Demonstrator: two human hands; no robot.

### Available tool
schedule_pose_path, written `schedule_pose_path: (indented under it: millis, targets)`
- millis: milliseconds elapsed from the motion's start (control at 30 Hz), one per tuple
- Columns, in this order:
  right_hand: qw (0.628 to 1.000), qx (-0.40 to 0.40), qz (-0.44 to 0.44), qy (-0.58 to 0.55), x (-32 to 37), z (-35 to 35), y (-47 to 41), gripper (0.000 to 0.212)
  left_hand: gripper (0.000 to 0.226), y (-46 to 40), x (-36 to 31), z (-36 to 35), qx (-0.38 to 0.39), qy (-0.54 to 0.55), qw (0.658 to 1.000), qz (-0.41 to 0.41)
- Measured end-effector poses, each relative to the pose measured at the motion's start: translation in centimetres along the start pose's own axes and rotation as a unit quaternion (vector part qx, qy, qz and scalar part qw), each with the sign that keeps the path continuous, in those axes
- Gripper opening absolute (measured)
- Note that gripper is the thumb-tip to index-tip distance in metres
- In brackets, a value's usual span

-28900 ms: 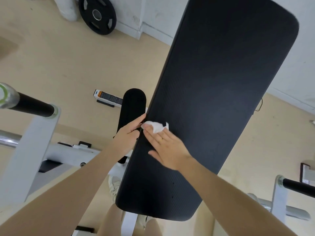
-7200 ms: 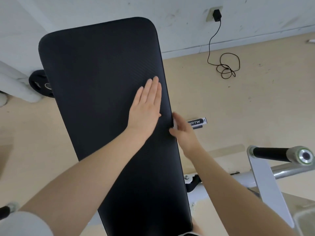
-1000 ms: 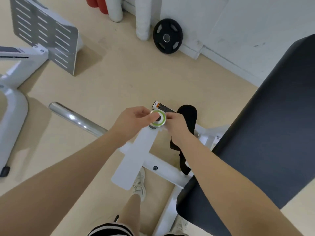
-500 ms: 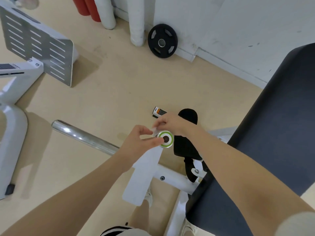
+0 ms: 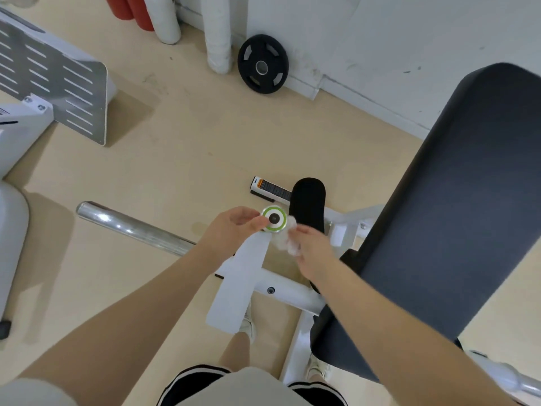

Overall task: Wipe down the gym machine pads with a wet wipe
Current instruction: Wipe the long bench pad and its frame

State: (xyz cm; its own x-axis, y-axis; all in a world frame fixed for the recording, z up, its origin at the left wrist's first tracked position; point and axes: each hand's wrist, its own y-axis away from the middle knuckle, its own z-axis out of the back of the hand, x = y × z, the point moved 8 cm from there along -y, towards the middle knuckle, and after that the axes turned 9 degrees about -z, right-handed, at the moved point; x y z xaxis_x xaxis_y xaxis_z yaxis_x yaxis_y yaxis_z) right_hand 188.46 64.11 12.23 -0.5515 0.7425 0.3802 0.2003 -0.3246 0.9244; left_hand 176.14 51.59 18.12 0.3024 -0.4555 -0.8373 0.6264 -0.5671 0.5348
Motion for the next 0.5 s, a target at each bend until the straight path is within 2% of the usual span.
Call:
schedule_pose_path:
  millis: [100,200,300,400,500]
  targets:
    - [0.992,0.025,-0.084,-0.088,-4.2,-2.2,0.0,0.031,0.008,0.3,-0.1,0.0,0.000,-0.007,1.000,-0.001]
    - [0.970,0.079,-0.125,-0.191,-4.6,-5.2,-0.1,0.018,0.036,0.6,0.7,0.1,0.022,0.012,1.000,0.005]
    - [0.935,0.095,-0.155,-0.306,-4.3,-6.0,-0.2,0.031,0.050,1.1,1.7,1.1,-0.026,0.056,0.998,0.019]
    - [0.929,0.120,-0.153,-0.316,-3.7,-5.9,1.3,0.028,0.047,1.9,1.3,1.8,-0.065,0.054,0.996,0.012]
    - [0.954,0.147,-0.091,-0.246,-2.5,-4.9,3.9,0.023,0.041,2.7,-1.0,2.2,-0.073,0.028,0.996,-0.033]
